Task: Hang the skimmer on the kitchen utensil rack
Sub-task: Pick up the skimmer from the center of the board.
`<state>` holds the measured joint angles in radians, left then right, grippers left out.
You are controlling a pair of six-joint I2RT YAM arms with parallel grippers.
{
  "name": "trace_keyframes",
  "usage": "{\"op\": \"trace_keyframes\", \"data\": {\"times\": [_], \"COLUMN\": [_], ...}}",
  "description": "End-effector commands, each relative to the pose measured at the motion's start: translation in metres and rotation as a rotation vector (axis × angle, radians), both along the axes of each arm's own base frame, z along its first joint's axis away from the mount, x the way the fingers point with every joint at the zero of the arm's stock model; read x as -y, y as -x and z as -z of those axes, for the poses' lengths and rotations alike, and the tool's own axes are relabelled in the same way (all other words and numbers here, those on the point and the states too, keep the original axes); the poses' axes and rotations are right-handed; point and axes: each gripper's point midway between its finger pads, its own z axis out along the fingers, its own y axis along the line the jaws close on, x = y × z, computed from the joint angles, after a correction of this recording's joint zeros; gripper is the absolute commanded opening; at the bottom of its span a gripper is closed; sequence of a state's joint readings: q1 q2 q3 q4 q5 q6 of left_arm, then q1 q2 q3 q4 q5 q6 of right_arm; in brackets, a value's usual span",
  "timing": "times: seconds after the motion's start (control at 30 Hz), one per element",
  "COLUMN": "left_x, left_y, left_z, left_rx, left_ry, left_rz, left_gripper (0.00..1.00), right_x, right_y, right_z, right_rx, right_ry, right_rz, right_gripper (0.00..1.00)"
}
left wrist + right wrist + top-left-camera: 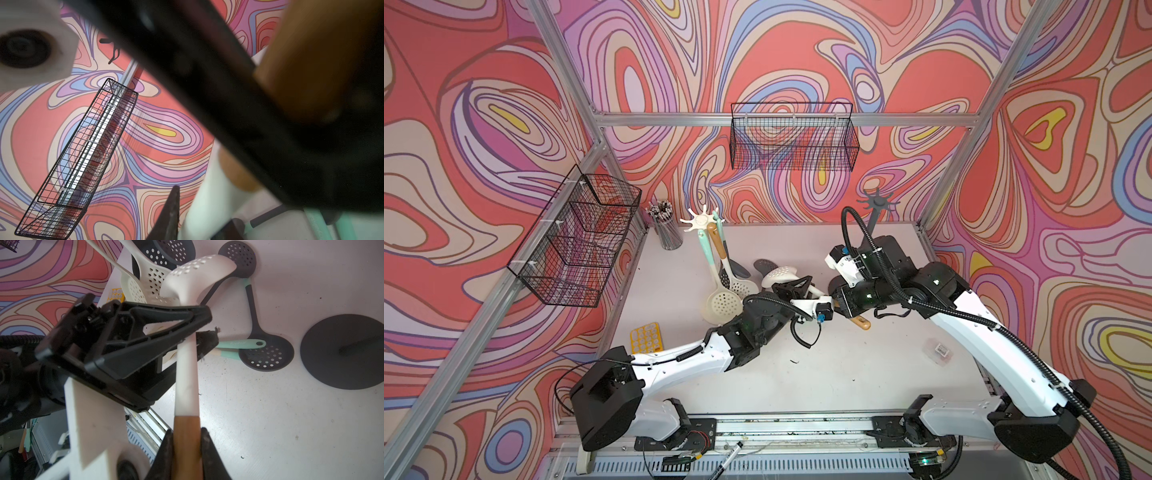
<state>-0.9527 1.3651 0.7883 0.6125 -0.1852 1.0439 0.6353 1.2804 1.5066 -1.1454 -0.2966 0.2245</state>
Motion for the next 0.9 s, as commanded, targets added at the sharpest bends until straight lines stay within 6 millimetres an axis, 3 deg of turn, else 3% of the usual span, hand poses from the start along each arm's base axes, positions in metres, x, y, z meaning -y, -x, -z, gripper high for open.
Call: {"op": "trace_keyframes", "data": {"times": [0.0,0.13,0.33,0.63,0.87], "left_x": [-0.002,-0.001,0.001,-0.002,-0.005], "left_y": [0.003,0.003,0.003,0.004,0.001], "left_z": [-0.008,-0.012,-0.015,-0.005,0.0], "left_rx": [0.092,0.112,0.112,0.096,0.009], "left_ry": [-0.05,-0.04,-0.028,-0.051,-0.02], "left_rz": [0.02,0.023,0.029,0.024,-0.004], "left_gripper": [0.18,0.08,0.04,0.01,0.01], "right_x": [-0.005,-0.008,-0.009,-0.002,0.01], "right_y": [0.007,0.01,0.01,-0.01,-0.042], "right_z": [-0.023,-0.029,-0.034,-0.051,-0.095], "right_rx": [0.039,0.046,0.047,0.143,0.343], "right_ry": [-0.061,-0.077,-0.073,-0.055,-0.092], "right_rz": [-0.049,-0.077,-0.094,-0.01,0.138], "right_gripper": [0.06,0.07,0.09,0.4,0.52]}}
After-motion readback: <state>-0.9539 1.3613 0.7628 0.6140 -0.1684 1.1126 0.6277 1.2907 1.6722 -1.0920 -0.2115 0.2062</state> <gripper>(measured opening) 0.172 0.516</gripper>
